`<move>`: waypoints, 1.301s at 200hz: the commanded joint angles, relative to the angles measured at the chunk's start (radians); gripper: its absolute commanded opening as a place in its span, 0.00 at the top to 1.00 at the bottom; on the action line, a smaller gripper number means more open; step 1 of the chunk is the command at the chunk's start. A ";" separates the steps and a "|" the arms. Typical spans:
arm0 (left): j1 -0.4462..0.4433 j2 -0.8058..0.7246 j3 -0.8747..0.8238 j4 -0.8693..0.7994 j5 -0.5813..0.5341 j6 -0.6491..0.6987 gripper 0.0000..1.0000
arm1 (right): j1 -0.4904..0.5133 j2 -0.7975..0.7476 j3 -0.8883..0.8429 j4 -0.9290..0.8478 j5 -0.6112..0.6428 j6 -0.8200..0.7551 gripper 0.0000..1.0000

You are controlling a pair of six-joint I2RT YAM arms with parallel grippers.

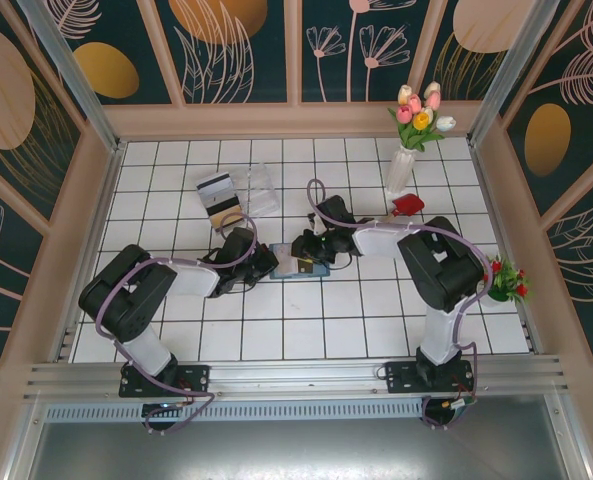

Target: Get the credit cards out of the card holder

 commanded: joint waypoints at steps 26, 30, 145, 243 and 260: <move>0.005 0.055 -0.036 -0.070 0.005 -0.009 1.00 | 0.007 0.048 0.027 -0.004 -0.067 -0.054 0.72; 0.006 0.054 -0.036 -0.069 0.006 -0.007 1.00 | 0.006 0.050 0.028 -0.005 -0.068 -0.055 0.72; 0.034 -0.021 -0.024 -0.102 0.034 0.031 0.78 | -0.071 -0.054 -0.073 0.006 -0.094 -0.106 0.90; 0.046 -0.094 0.060 -0.083 0.131 0.128 0.79 | -0.106 -0.109 -0.100 0.019 -0.142 -0.110 0.89; 0.043 -0.082 0.061 -0.043 0.179 0.132 0.86 | -0.103 -0.081 -0.098 0.053 -0.170 -0.094 0.89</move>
